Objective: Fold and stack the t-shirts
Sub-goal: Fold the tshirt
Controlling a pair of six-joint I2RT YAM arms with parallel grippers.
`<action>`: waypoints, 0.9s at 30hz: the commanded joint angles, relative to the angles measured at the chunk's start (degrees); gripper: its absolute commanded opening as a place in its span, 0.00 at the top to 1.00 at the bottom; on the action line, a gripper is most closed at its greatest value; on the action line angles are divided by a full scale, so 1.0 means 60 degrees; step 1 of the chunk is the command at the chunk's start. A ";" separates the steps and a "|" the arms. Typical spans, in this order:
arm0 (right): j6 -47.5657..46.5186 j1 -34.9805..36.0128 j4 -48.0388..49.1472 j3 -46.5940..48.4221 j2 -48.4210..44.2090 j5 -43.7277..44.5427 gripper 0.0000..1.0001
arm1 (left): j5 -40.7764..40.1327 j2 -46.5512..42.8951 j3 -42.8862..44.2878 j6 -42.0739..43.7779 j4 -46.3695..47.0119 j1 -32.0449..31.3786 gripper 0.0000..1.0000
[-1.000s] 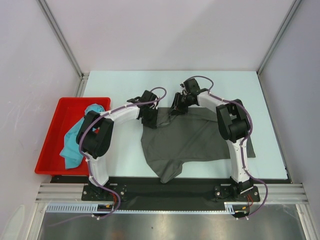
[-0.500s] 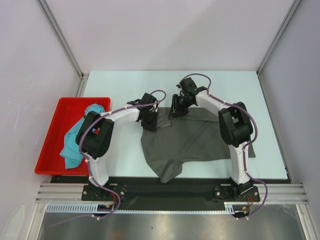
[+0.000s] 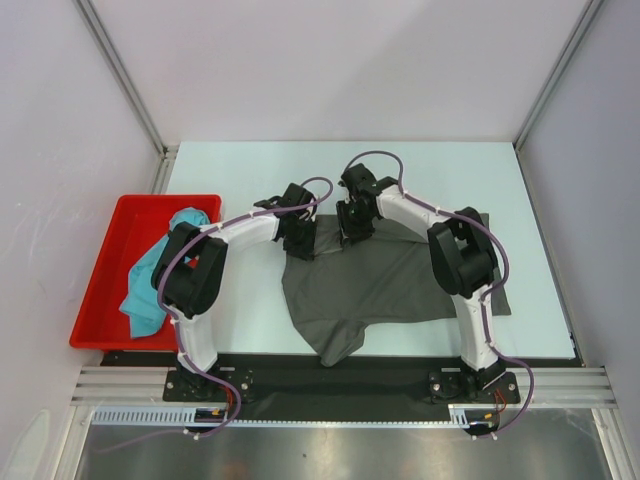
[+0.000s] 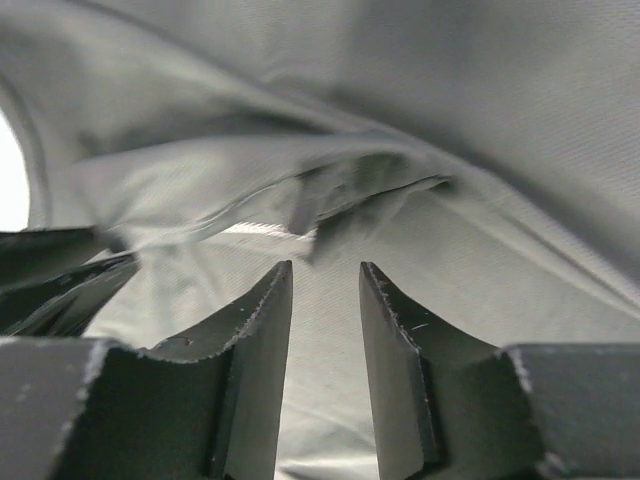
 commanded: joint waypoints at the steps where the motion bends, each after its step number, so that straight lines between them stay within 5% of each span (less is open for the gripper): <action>1: -0.0250 -0.0025 -0.0176 0.0464 0.0307 0.0543 0.61 | 0.0198 -0.0255 0.0370 0.0102 0.0067 -0.0032 0.72; 12: -0.0104 -0.0010 -0.0234 0.0655 0.0498 0.0777 0.62 | 0.0111 -0.0240 0.0414 -0.0030 0.0170 -0.0032 0.72; 27: 0.0072 -0.0098 0.0146 -0.0750 -0.0483 0.0836 0.83 | -0.0241 -0.0518 0.0473 -0.0044 -0.0123 -0.0032 0.63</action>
